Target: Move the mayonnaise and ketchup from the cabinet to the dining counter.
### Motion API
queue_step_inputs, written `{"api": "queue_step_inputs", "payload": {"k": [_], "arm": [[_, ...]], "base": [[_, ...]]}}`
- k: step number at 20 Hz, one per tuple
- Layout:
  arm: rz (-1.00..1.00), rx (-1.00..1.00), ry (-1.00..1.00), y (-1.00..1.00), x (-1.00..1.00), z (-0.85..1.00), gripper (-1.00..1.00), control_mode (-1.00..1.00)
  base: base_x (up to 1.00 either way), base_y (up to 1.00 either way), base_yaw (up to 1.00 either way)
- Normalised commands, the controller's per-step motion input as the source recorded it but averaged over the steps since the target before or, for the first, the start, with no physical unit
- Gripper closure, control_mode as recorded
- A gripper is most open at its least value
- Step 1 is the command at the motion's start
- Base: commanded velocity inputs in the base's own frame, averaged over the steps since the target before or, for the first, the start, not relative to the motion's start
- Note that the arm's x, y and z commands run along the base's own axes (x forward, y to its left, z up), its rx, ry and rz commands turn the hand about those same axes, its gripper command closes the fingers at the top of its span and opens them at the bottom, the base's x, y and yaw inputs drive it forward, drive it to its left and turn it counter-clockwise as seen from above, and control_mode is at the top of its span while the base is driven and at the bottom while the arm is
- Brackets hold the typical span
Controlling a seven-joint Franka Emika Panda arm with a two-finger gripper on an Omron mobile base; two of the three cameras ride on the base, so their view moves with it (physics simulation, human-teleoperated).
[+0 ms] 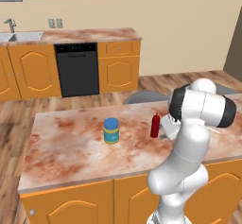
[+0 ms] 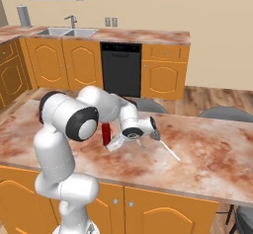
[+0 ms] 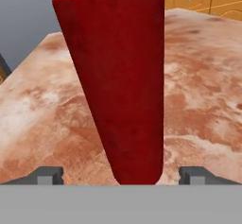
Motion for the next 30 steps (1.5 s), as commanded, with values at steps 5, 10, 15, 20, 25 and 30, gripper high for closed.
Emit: {"api": "queue_step_inputs", "payload": {"k": [5, 10, 15, 20, 25, 30], "arm": [[0.09, 0.03, 0.0, -0.34, -0.1, 0.11, -1.0, -1.0], [0.02, 0.12, 0.0, -0.34, -0.33, 0.55, -1.0, -1.0], [0.0, 0.11, 0.0, -0.09, -0.56, 0.74, -1.0, -1.0], [0.0, 0.07, 0.0, 0.01, -0.49, 0.89, -1.0, -1.0], [0.0, 0.02, 0.0, 0.08, -0.47, 0.89, -1.0, -1.0], [-0.09, 0.0, -0.01, 0.5, -0.3, 0.56, -1.0, -1.0]], "base": [[0.0, 0.0, 0.0], [0.0, 0.0, 0.0], [0.0, 0.0, 0.0], [0.0, 0.0, 0.0], [0.0, 0.0, 0.0], [0.0, 0.0, 0.0]]}}
